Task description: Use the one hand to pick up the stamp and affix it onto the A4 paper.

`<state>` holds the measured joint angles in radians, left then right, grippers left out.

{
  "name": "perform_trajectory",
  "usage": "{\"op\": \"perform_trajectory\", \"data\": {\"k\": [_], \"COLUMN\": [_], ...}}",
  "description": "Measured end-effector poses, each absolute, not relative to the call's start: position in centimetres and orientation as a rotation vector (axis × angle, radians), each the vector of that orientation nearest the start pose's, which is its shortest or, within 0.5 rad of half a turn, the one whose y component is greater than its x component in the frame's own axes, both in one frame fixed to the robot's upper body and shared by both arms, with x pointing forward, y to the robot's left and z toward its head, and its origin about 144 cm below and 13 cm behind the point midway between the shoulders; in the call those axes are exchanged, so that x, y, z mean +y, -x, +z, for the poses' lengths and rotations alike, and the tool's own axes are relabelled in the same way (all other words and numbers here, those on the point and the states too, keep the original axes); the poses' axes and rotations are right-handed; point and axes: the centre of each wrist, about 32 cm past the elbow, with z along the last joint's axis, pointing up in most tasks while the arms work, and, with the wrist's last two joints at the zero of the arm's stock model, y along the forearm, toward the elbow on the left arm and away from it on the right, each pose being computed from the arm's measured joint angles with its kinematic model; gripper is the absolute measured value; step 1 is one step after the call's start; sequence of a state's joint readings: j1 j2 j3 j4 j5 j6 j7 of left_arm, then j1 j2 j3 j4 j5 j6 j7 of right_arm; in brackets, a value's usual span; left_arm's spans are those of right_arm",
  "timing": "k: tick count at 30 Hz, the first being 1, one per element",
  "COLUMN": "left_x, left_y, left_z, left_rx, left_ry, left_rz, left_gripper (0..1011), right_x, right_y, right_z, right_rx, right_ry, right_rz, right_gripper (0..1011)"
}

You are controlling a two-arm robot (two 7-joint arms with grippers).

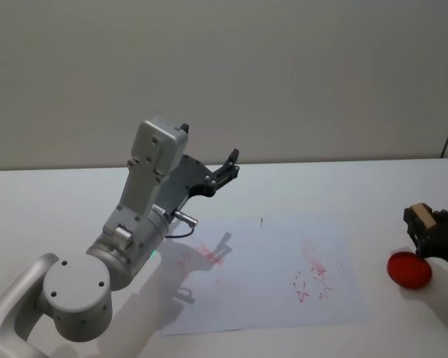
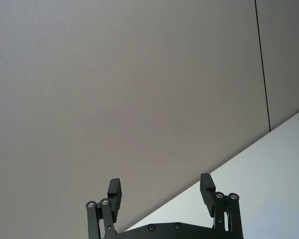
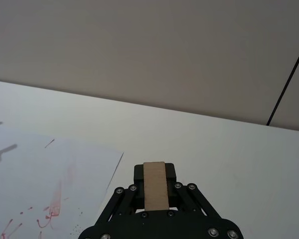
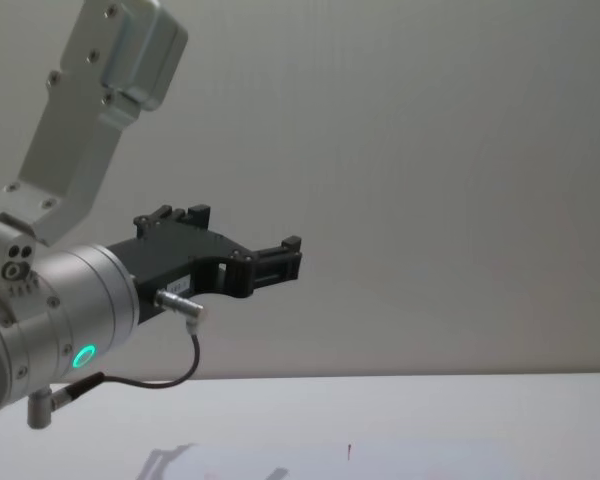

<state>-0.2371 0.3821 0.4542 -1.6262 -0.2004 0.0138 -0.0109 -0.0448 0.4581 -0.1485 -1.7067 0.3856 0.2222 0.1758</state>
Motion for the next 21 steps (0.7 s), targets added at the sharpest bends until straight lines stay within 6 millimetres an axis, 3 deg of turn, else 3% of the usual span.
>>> {"op": "perform_trajectory", "data": {"k": [21], "left_x": [19.8], "left_y": [-49.2], "left_z": [120.4], "left_rx": [-0.268], "left_ry": [-0.061], "left_rz": [1.124], "left_gripper": [1001], "right_x": [-29.7], "right_y": [-43.7], "right_z": [115.4], "right_rx": [0.184], "right_ry": [0.282], "right_rz": [-1.192], "right_gripper": [220]}}
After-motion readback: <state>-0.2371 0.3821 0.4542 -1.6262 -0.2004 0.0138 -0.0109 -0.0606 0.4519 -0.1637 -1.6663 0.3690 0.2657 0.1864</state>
